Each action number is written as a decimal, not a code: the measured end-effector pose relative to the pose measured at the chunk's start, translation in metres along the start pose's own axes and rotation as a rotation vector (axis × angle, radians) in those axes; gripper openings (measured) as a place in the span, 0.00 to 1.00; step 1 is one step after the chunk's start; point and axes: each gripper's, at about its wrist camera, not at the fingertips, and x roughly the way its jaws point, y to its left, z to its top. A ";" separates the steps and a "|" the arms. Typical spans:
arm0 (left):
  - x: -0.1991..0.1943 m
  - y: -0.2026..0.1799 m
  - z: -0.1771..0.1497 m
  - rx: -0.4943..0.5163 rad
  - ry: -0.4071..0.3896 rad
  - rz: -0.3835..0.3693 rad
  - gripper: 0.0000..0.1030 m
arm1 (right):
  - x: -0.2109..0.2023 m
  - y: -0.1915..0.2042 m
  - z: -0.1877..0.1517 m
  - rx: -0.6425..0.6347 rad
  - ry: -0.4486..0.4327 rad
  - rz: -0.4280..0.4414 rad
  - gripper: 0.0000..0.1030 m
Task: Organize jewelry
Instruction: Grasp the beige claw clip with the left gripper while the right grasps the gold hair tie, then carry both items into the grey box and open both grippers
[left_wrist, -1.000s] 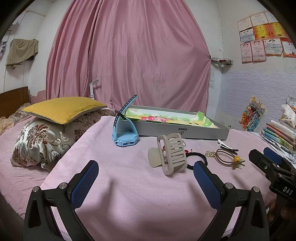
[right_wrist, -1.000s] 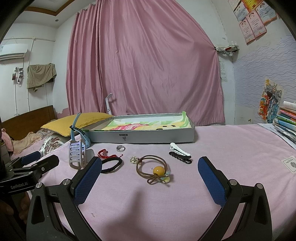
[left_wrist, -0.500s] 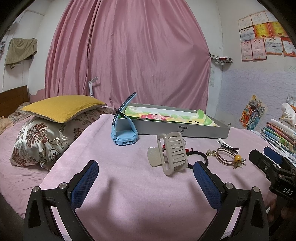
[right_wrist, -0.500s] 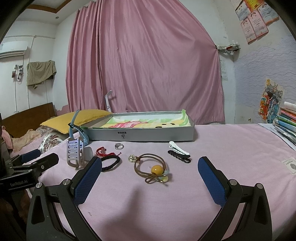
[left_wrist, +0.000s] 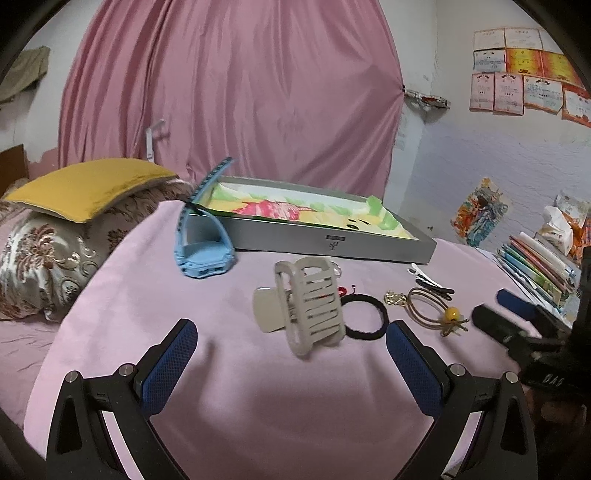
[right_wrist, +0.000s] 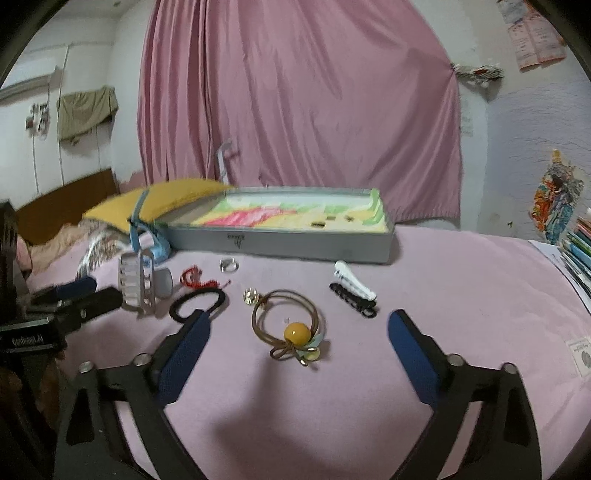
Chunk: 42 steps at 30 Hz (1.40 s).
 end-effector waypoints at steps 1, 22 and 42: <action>0.003 -0.001 0.002 -0.004 0.013 -0.003 0.98 | 0.006 0.000 0.001 -0.002 0.038 0.009 0.81; 0.049 -0.003 0.030 -0.027 0.219 -0.011 0.49 | 0.060 0.013 0.018 -0.077 0.310 0.040 0.47; 0.056 0.002 0.035 -0.039 0.225 0.004 0.30 | 0.048 0.009 0.009 -0.047 0.244 0.034 0.23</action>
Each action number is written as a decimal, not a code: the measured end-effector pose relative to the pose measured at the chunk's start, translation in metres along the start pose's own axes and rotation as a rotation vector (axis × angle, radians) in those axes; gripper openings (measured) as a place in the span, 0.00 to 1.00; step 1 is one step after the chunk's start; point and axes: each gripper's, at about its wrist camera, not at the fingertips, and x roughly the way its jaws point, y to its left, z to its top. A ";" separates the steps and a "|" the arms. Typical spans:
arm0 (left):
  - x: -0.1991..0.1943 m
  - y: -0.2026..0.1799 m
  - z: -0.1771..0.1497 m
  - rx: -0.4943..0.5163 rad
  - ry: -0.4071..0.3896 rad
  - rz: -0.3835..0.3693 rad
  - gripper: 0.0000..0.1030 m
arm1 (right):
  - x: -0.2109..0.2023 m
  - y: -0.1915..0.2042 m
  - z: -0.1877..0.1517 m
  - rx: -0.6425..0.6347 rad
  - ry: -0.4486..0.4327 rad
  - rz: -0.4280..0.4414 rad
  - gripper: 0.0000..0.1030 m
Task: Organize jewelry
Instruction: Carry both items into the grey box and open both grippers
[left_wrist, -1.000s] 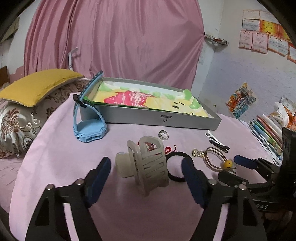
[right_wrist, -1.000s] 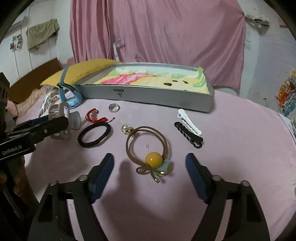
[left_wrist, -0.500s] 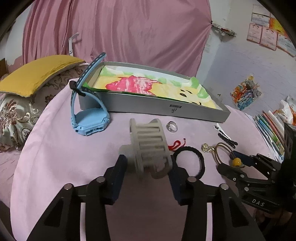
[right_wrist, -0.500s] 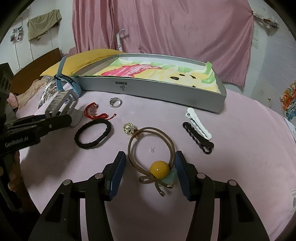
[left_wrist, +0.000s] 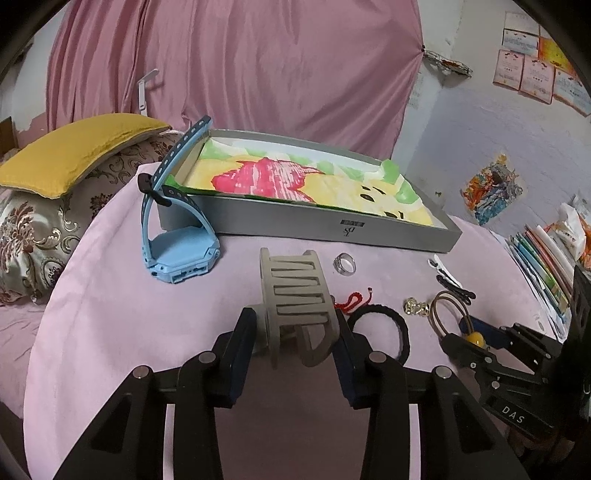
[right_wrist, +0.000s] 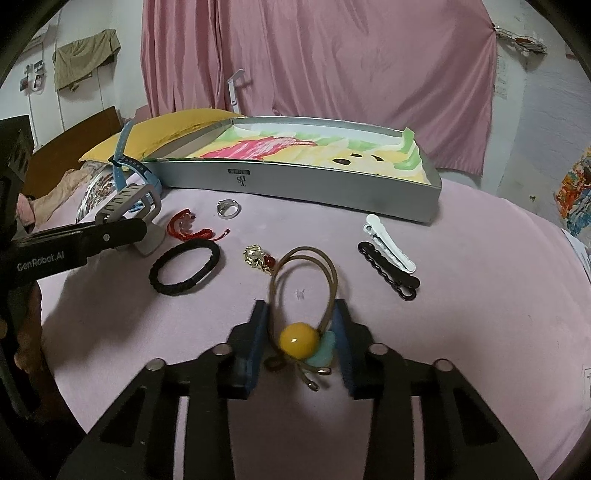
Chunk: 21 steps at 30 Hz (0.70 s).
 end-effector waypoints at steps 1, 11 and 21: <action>-0.001 -0.001 0.000 0.000 -0.005 0.000 0.29 | 0.000 0.000 0.000 0.000 -0.001 0.002 0.23; -0.025 -0.010 -0.015 0.038 -0.069 -0.036 0.26 | -0.014 0.002 -0.015 0.040 -0.048 0.062 0.20; -0.043 -0.028 -0.011 0.092 -0.180 -0.060 0.26 | -0.029 -0.001 0.004 0.025 -0.136 0.086 0.20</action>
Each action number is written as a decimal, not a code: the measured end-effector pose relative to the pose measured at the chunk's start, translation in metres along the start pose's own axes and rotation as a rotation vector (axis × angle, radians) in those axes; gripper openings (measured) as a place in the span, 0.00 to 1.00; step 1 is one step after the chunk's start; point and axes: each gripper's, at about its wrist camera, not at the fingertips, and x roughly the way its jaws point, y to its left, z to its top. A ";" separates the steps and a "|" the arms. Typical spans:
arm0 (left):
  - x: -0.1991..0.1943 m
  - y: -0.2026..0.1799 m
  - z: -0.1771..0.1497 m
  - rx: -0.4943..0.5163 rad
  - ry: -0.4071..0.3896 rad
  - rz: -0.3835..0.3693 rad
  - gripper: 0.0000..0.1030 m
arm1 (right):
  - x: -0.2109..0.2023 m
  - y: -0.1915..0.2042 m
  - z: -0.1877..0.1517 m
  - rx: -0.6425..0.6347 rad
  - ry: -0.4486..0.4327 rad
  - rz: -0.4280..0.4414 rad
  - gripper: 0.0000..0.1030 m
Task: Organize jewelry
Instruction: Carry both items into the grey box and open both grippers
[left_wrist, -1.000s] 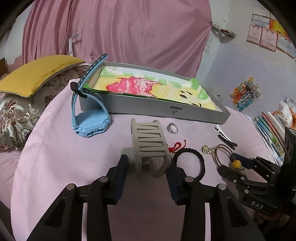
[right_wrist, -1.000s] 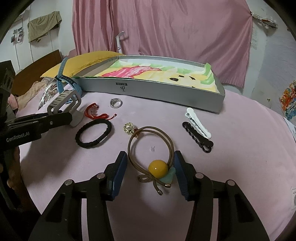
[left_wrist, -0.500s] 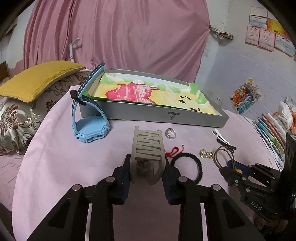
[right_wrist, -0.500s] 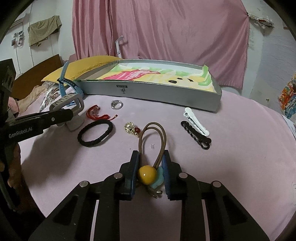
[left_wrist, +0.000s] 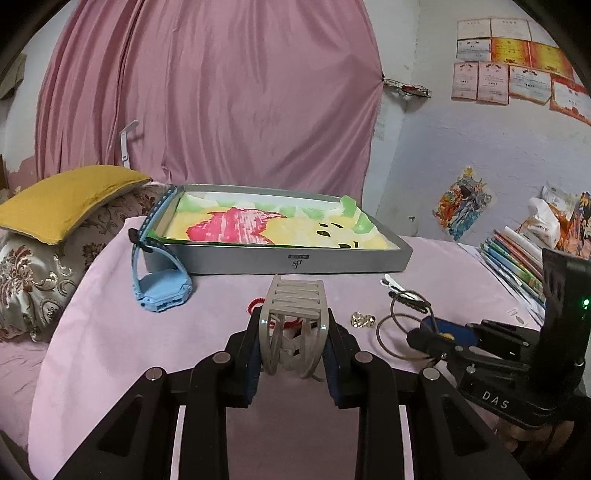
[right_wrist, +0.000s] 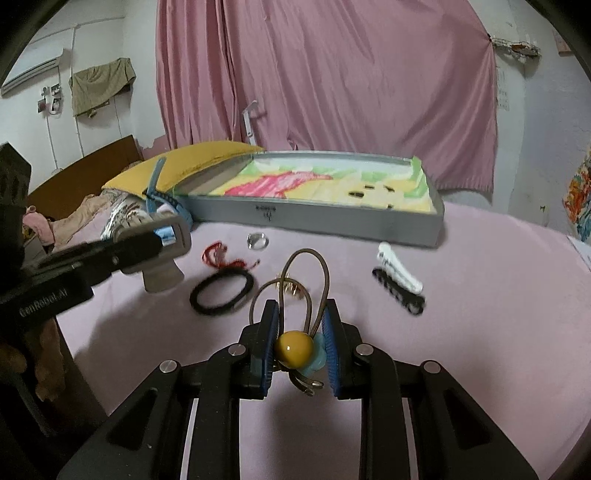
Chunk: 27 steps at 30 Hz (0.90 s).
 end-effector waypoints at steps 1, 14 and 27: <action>0.001 0.001 0.003 -0.004 -0.004 -0.004 0.26 | -0.001 -0.002 0.006 0.000 -0.016 0.004 0.20; 0.018 0.010 0.080 0.032 -0.278 0.026 0.26 | 0.010 -0.007 0.103 -0.017 -0.396 0.025 0.20; 0.103 0.037 0.111 -0.029 -0.188 0.103 0.26 | 0.106 -0.039 0.141 0.051 -0.273 -0.014 0.20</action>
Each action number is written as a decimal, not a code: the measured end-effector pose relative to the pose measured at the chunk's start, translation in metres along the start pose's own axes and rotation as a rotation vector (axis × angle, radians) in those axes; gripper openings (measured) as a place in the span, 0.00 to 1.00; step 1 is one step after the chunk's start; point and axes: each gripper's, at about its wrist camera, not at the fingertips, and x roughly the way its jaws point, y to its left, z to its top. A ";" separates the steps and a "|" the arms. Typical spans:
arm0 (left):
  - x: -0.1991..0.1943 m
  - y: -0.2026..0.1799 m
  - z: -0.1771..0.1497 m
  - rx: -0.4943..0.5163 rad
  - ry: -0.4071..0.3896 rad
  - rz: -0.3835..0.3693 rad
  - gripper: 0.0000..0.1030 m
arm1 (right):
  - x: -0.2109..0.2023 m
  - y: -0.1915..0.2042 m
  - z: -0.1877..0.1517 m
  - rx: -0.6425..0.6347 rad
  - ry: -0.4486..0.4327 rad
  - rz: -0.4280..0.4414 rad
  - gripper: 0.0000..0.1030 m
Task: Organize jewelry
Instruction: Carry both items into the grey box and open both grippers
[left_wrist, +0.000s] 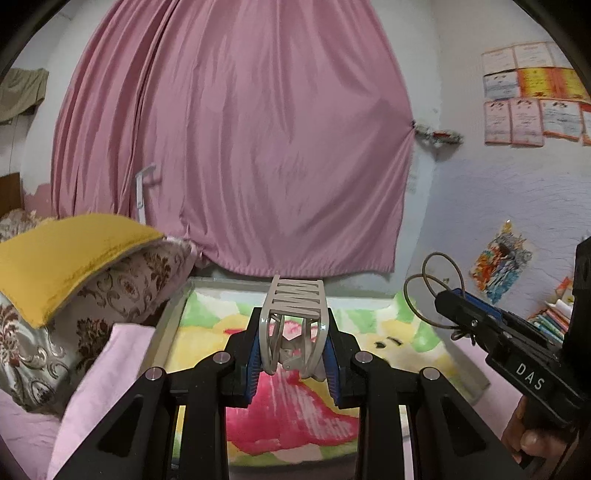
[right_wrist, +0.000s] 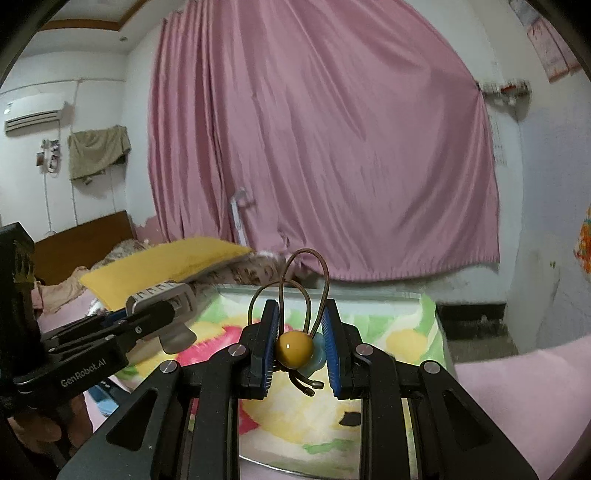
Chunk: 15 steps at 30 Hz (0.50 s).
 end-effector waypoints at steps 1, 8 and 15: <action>0.005 0.000 -0.002 -0.003 0.026 0.004 0.26 | 0.010 -0.002 0.000 0.003 0.030 -0.005 0.20; 0.035 0.001 -0.014 0.004 0.226 0.020 0.26 | 0.041 -0.021 -0.016 0.054 0.231 -0.012 0.20; 0.048 -0.002 -0.023 0.021 0.345 0.019 0.26 | 0.060 -0.029 -0.035 0.101 0.390 0.023 0.20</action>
